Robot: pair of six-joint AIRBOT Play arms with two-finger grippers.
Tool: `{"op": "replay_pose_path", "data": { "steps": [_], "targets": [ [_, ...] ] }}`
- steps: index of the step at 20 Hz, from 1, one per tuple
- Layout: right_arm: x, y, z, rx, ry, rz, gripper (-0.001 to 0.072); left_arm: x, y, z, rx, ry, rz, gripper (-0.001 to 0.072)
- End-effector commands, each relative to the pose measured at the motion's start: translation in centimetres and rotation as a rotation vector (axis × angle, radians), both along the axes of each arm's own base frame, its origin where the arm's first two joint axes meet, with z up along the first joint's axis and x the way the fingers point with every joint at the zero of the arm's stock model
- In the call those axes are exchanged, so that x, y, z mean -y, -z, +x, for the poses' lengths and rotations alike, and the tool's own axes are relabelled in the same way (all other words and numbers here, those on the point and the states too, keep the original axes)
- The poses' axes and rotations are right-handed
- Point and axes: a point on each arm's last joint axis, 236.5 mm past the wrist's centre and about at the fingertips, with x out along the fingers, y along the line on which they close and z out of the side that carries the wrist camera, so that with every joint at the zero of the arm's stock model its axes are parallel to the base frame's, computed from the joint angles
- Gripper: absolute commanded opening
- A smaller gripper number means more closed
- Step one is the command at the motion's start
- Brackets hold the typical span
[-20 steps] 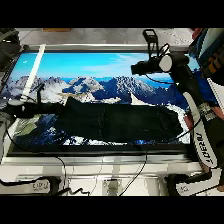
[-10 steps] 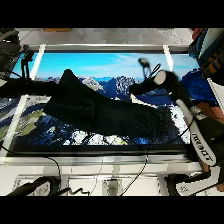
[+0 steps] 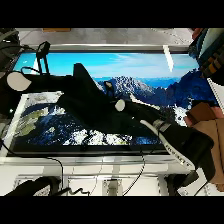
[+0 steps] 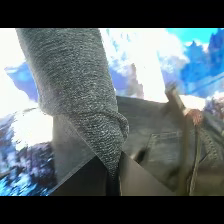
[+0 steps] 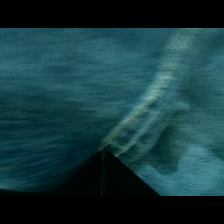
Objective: Fold the clothes and pants, and hang the long-sleeved shirts on hangers.
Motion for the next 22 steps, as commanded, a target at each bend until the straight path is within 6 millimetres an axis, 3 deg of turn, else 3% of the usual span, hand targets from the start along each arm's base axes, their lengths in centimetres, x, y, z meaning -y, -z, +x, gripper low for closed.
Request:
{"op": "replay_pose_path", "data": {
  "steps": [1,3,5,7,10,14,16,19,20,21,22],
  "targets": [
    [-1.2,0.1,0.0,0.03,0.035,0.013,0.0036,2.0,0.2,0.2,-0.02,-0.008,-0.057,0.0028],
    [1.8,1.6,0.6,-0.009,0.009,-0.067,0.0036,4.0,-0.1,-0.1,-0.081,-0.002,-0.178,0.0028],
    [6.5,2.6,1.7,-0.054,-0.004,-0.163,0.0036,5.7,0.2,-0.3,-0.107,0.02,-0.223,0.0028],
    [12.4,1.3,3.9,-0.047,0.034,-0.24,0.0036,7.7,0.7,-0.6,-0.104,0.05,-0.221,0.0027],
    [22.7,-4.2,7.3,0.023,0.163,-0.316,0.0037,12.1,1.1,-1.1,-0.064,0.099,-0.23,0.0026],
    [36.2,-14.2,7.7,0.157,0.397,-0.371,0.0037,20.1,2.7,-2.4,0.01,0.16,-0.259,0.0026],
    [41.3,-19.0,6.5,0.229,0.516,-0.368,0.0037,24.9,3.8,-4.1,0.017,0.179,-0.318,0.0026],
    [46.1,-23.1,4.3,0.298,0.614,-0.392,0.0037,31.3,5.0,-7.4,0.018,0.194,-0.406,0.0057],
    [47.2,-23.7,3.7,0.305,0.636,-0.401,0.0037,32.9,5.2,-9.0,0.009,0.22,-0.416,0.0244],
    [48.3,-24.0,3.3,0.305,0.652,-0.414,0.0037,34.4,5.3,-11.0,-0.003,0.259,-0.419,0.0635],
    [49.3,-23.8,3.0,0.294,0.67,-0.427,0.0037,35.4,5.0,-12.9,-0.006,0.294,-0.421,0.0693]
  ]
}}
